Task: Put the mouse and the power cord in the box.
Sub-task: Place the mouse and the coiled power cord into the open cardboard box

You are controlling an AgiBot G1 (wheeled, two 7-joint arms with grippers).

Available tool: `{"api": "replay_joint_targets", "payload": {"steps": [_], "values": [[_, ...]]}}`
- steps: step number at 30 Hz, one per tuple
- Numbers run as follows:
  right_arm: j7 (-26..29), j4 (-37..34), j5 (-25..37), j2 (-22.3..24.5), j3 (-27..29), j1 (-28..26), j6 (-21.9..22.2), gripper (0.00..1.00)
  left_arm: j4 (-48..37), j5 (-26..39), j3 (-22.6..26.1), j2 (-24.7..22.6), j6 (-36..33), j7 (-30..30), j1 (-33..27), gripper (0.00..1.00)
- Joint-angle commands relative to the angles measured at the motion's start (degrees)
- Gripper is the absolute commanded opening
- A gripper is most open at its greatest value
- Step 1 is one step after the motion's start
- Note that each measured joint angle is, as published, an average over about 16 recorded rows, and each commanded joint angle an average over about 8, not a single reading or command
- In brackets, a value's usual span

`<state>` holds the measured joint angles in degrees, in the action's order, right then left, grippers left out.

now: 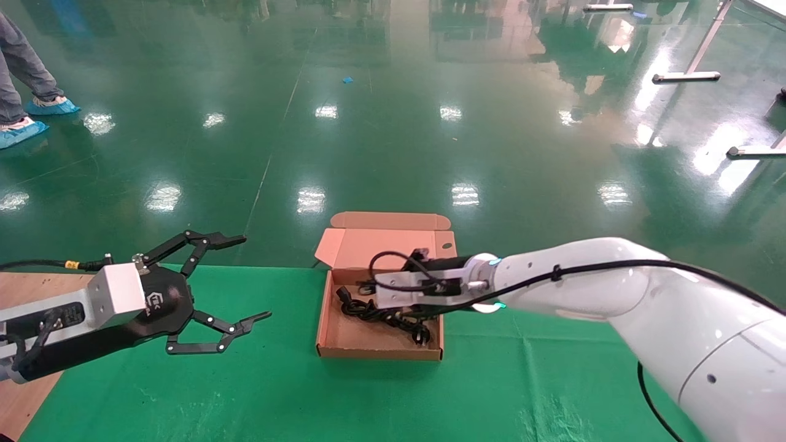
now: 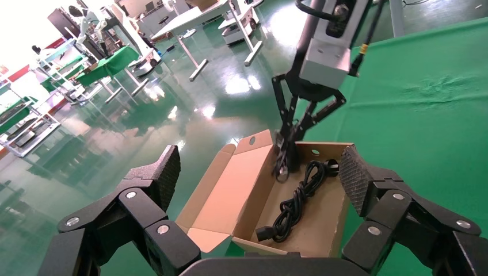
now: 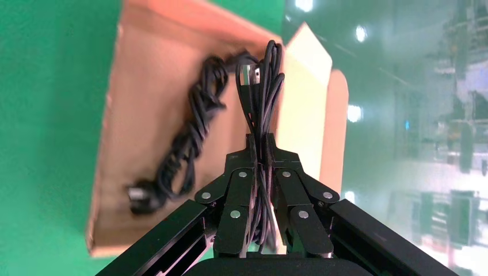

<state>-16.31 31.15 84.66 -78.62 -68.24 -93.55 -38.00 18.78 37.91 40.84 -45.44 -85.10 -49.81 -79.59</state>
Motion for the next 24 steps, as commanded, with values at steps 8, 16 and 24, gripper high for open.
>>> {"api": "replay_joint_targets", "payload": {"steps": [8, 16, 24], "values": [[1.55, 1.95, -3.95, 0.06, -4.22, 1.39, 1.99, 0.38, -2.43, 0.38, 0.22, -0.67, -1.35, -0.85, -0.97, 1.0], [3.28, 2.13, -6.44, 0.13, -5.95, 1.76, 0.78, 1.0, -3.59, 0.44, 0.26, -0.92, -1.99, -1.16, -1.31, 1.0], [2.98, 2.02, -5.98, 0.14, -5.56, 1.77, 0.89, 1.0, -3.32, 0.46, 0.27, -0.89, -1.89, -1.11, -1.27, 1.0]]}}
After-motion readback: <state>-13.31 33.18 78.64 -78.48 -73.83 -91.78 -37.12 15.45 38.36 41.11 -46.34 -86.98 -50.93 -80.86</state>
